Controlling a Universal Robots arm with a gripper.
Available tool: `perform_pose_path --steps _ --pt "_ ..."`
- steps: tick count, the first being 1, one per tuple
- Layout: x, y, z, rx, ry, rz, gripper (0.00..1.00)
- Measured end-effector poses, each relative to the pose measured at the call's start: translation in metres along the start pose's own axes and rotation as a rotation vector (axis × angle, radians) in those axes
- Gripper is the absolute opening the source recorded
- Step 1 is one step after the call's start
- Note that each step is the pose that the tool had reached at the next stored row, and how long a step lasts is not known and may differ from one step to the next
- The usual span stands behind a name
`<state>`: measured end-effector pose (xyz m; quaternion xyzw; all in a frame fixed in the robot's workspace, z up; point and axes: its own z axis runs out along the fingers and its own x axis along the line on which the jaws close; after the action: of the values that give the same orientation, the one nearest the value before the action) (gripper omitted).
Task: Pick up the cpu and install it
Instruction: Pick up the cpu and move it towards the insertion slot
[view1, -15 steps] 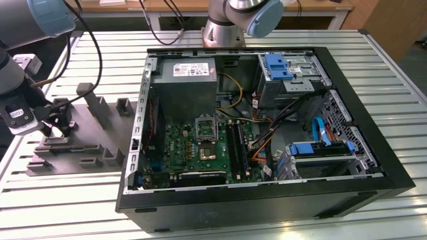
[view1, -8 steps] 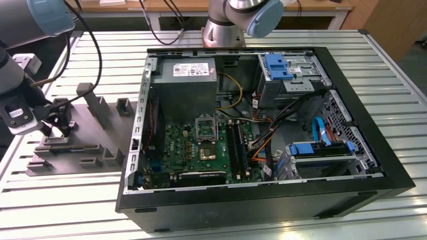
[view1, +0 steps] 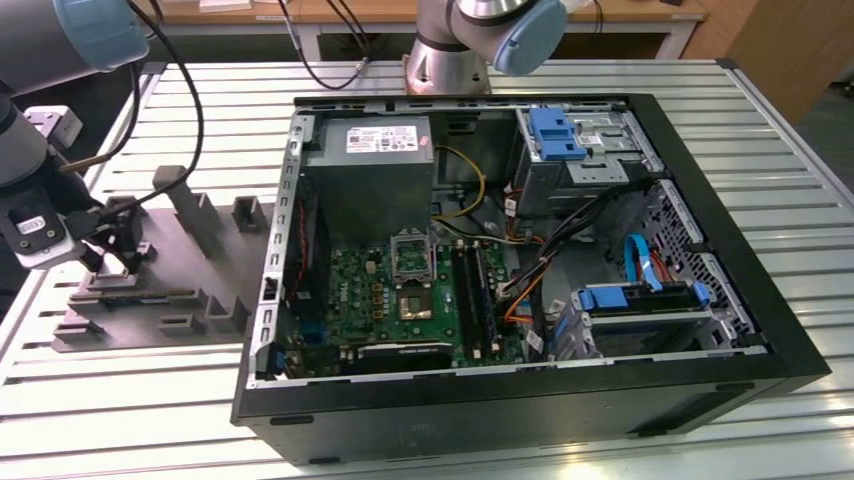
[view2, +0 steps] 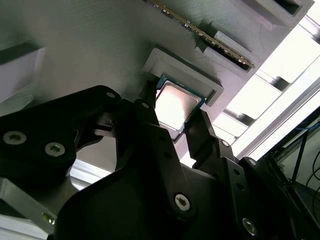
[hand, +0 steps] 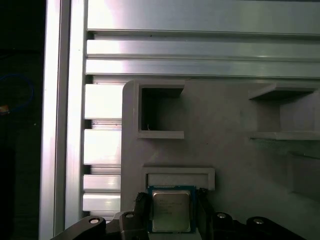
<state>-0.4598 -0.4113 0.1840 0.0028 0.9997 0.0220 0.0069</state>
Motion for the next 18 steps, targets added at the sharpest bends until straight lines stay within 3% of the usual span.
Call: perform_pose_path --steps 8,18 --pt "0.0 0.0 -0.0005 0.0 0.0 0.0 0.47" --pt "-0.0001 0.0003 -0.0075 0.0009 0.0 0.0 0.47"
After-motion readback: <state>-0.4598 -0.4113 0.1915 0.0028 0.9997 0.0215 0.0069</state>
